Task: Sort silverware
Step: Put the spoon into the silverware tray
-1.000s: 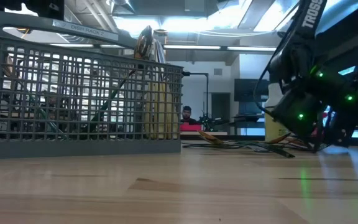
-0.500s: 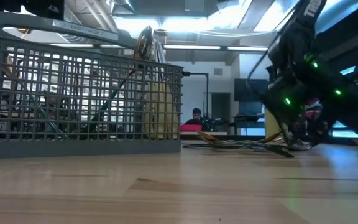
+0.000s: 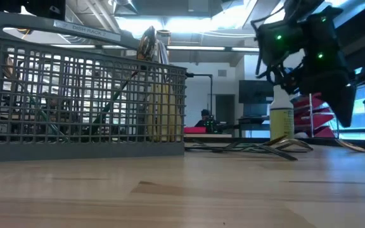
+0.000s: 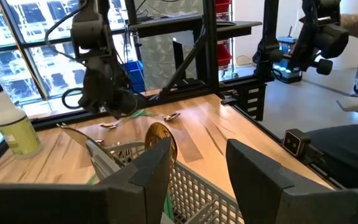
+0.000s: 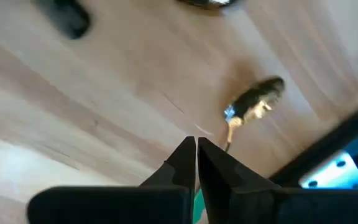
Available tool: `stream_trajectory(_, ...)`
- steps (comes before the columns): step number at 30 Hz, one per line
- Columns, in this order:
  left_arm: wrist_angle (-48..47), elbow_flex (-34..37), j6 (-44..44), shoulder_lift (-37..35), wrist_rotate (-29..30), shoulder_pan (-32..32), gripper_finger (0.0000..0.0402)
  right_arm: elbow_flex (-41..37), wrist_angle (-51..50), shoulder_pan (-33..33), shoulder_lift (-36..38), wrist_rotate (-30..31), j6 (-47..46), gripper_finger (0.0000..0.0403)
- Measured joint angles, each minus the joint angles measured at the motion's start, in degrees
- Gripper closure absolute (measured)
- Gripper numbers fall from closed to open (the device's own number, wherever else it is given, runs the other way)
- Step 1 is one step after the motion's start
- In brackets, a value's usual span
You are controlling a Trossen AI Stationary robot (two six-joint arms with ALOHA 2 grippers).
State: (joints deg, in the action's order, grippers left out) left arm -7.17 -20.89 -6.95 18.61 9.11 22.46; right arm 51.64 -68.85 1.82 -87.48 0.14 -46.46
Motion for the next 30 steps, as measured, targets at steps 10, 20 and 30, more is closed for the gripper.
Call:
stream_trajectory(10, -0.1, 0.0, 0.1, 0.0, -0.1, 0.0, 0.0261, -1.7, -1.3, -7.2, 0.0, 0.3, -13.9, 0.0355)
stream_trajectory(20, -0.8, 0.0, 0.5, 0.0, -0.2, 0.0, 0.0261, -14.5, 7.8, -7.1, 0.2, -2.8, -17.7, 0.0248)
stream_trajectory(30, -0.8, 0.0, 0.5, 0.0, -0.2, 0.0, 0.0261, -15.3, 10.6, -7.0, 0.2, -2.7, -12.1, 0.029)
